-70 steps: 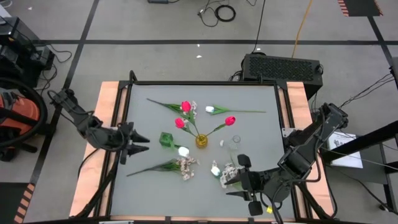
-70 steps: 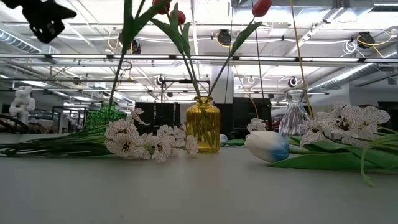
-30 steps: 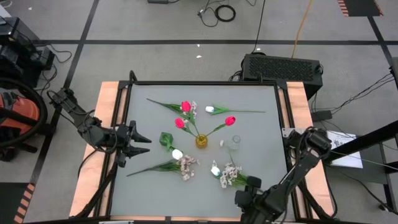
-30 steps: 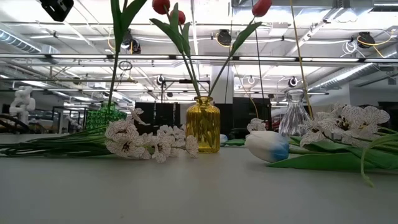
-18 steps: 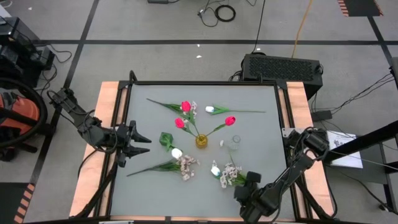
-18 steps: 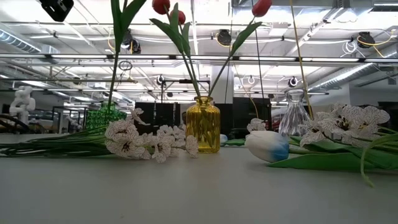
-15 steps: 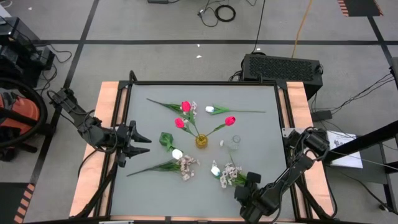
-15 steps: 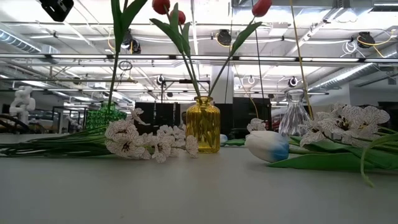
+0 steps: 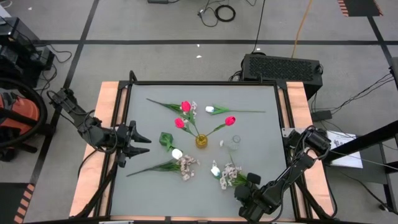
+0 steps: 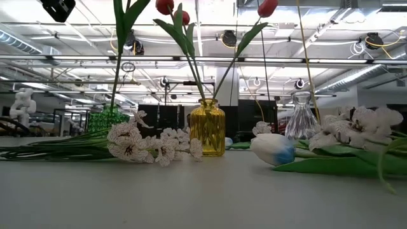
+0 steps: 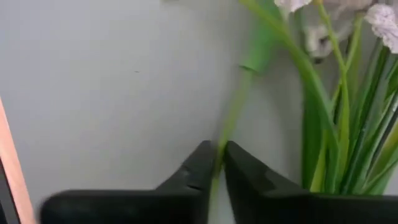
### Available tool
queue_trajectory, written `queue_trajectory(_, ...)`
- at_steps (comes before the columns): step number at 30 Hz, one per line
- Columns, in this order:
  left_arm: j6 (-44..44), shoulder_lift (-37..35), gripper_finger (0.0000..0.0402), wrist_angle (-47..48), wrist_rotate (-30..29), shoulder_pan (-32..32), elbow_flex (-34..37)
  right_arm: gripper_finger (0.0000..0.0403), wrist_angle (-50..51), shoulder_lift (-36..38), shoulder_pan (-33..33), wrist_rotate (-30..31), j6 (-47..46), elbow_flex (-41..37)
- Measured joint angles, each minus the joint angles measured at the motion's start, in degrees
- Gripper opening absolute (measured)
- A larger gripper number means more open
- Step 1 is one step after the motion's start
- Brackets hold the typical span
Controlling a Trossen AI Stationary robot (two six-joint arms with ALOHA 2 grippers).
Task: Sort flowers into vase by color
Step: Put the bottom white flower into the green flower vase
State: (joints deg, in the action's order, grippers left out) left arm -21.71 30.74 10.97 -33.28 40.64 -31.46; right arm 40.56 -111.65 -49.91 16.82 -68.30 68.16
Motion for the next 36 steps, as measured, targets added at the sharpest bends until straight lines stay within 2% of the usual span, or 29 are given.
queue_trajectory(2, 0.00, 0.00, 0.0183, -0.01, 0.00, 0.00, 0.00, 0.0009, -0.15, 0.10, 0.00, 0.22, 0.72, -0.08)
queue_trajectory(7, -0.02, 0.00, 0.0183, -0.03, 0.00, 0.00, 0.00, 0.0007, -1.45, 1.53, 0.04, 1.21, 3.95, -0.25)
queue_trajectory(12, -0.02, 0.00, 0.0183, -0.16, 0.00, 0.00, 0.00, 0.0003, -6.37, 4.98, 0.52, 6.65, 10.38, -0.28)
queue_trajectory(15, -0.02, 0.00, 0.0183, -0.19, 0.00, 0.00, 0.00, 0.0002, -10.97, 6.65, 1.25, 9.10, 17.87, -0.28)
queue_trajectory(22, 1.81, 0.00, 0.0183, -4.13, -0.09, 0.00, 0.02, 0.0001, -25.80, 10.58, 5.57, 10.35, 39.10, -0.28)
queue_trajectory(29, 11.70, 1.43, 0.0183, -14.77, -0.05, 0.00, 0.02, 0.0000, -45.66, 16.00, 8.34, 10.26, 59.13, -0.22)
queue_trajectory(36, 23.26, 7.66, 0.0183, -29.65, 3.29, 0.00, 0.04, 0.0000, -71.07, 18.98, 9.54, 10.20, 75.65, -0.17)
